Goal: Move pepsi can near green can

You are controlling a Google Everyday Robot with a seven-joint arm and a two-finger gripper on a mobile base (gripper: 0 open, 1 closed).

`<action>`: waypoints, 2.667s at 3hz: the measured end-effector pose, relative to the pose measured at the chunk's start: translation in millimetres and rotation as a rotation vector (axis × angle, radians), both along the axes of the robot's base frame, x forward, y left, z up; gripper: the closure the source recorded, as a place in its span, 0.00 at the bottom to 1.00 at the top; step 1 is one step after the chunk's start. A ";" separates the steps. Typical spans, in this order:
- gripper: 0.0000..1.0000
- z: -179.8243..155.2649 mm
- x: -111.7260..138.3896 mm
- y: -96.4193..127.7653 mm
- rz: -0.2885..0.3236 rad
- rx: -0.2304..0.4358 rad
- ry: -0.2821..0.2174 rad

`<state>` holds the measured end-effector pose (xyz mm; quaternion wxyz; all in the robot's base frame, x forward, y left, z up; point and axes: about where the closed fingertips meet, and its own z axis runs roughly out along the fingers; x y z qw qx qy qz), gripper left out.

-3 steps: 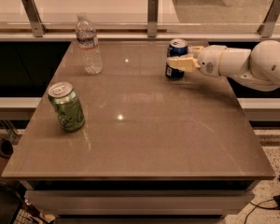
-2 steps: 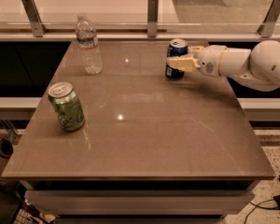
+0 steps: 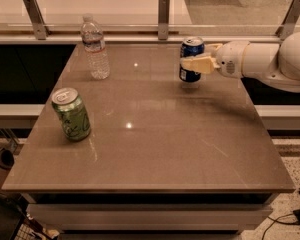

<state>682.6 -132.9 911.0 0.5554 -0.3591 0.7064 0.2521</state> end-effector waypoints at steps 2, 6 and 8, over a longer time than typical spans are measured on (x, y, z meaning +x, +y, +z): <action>1.00 19.7 -36.8 21.4 0.062 0.004 -0.024; 1.00 6.8 -124.2 96.8 0.151 0.000 0.056; 1.00 4.2 -134.5 146.8 0.168 0.001 -0.002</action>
Offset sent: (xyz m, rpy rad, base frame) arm -0.0618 0.0335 0.0272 0.0172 -0.0423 0.0987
